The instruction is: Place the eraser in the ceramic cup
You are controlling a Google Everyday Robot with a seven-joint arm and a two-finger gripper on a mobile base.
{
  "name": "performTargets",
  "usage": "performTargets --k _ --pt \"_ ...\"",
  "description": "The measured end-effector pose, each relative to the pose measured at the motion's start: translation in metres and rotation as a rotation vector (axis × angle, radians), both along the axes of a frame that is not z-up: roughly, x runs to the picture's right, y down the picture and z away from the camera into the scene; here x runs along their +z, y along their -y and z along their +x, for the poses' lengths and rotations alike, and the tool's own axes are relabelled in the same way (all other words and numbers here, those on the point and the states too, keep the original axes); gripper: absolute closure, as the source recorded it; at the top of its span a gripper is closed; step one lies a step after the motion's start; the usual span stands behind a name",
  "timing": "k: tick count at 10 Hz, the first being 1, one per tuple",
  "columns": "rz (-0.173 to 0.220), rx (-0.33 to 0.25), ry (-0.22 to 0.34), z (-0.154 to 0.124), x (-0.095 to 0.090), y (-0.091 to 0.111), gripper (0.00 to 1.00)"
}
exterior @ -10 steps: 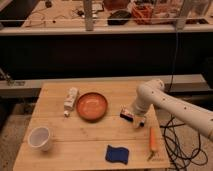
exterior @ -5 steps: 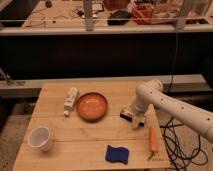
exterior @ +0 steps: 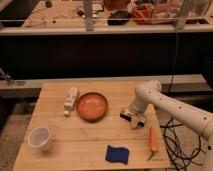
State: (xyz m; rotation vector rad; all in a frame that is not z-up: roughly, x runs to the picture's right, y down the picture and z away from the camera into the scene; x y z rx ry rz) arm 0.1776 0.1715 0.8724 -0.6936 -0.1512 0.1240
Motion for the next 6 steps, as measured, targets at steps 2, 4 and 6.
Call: performTargets --k 2,4,6 --pt "-0.007 0.004 0.001 -0.0012 0.0032 -0.0008 0.21" --pt "-0.009 0.003 0.004 -0.0048 0.0058 0.0007 0.20" --pt "-0.013 0.006 0.004 -0.0055 0.0076 0.0011 0.20"
